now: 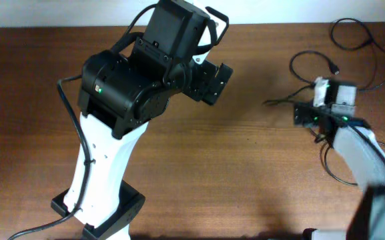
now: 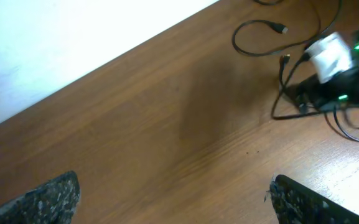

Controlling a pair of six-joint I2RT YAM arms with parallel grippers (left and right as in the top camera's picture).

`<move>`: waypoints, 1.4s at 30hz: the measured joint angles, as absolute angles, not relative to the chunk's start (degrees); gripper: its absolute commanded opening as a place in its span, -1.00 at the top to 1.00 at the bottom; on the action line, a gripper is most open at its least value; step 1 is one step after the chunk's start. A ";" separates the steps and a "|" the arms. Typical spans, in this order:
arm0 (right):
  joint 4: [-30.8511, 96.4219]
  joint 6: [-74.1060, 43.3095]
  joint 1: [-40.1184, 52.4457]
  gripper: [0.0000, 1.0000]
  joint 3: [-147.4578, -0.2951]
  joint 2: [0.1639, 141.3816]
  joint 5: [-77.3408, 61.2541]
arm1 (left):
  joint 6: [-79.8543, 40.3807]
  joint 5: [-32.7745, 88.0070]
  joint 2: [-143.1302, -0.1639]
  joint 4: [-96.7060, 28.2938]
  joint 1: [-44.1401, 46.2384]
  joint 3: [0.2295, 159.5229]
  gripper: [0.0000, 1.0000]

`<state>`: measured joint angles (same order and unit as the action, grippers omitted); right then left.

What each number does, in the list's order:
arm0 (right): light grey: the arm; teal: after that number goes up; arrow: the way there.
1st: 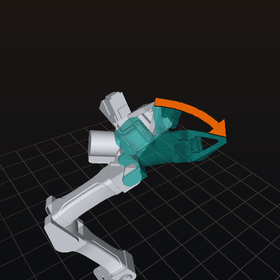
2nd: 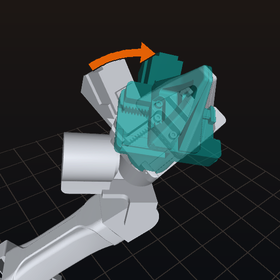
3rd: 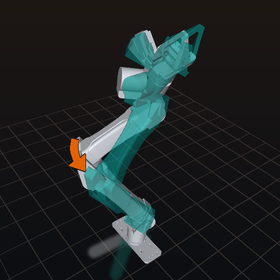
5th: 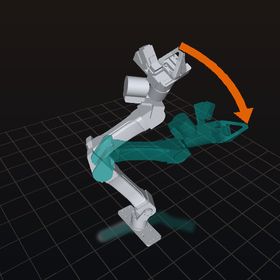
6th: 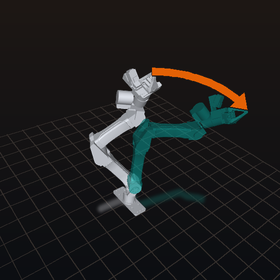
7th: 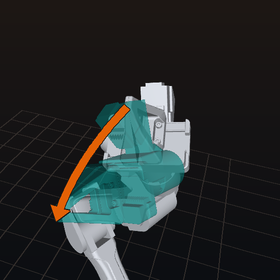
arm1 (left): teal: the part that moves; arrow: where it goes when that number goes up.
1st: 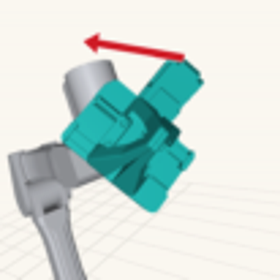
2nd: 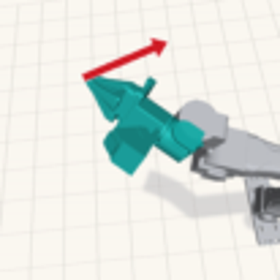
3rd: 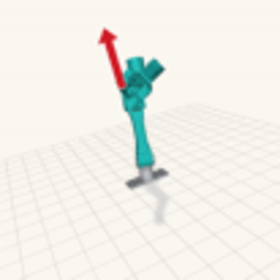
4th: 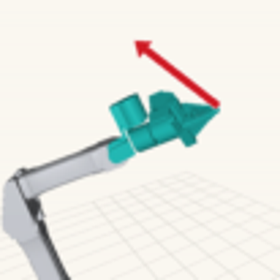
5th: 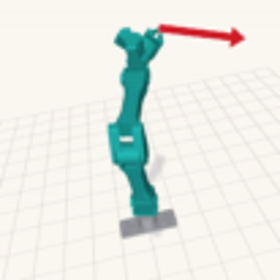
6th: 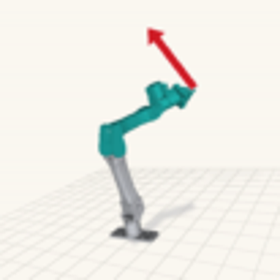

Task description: Untangle cables

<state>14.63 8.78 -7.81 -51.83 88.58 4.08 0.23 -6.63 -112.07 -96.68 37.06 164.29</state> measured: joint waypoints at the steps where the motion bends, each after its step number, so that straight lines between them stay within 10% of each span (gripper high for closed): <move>1: 14.57 8.80 -7.81 -0.97 -51.83 85.47 4.23 | 0.23 -6.63 -112.07 -96.66 37.06 164.29 -0.98; 9: 16.29 9.69 -7.81 -0.97 -51.90 66.94 7.77 | 0.23 -6.63 -112.07 -96.68 37.06 164.29 -0.98; 42: 19.33 10.52 -7.81 -0.97 -51.90 66.94 9.02 | 0.23 -6.63 -112.07 -96.68 37.06 164.29 -0.99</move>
<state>19.33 10.52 -7.81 -51.90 66.94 9.02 0.23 -6.63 -112.07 -96.68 37.06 164.29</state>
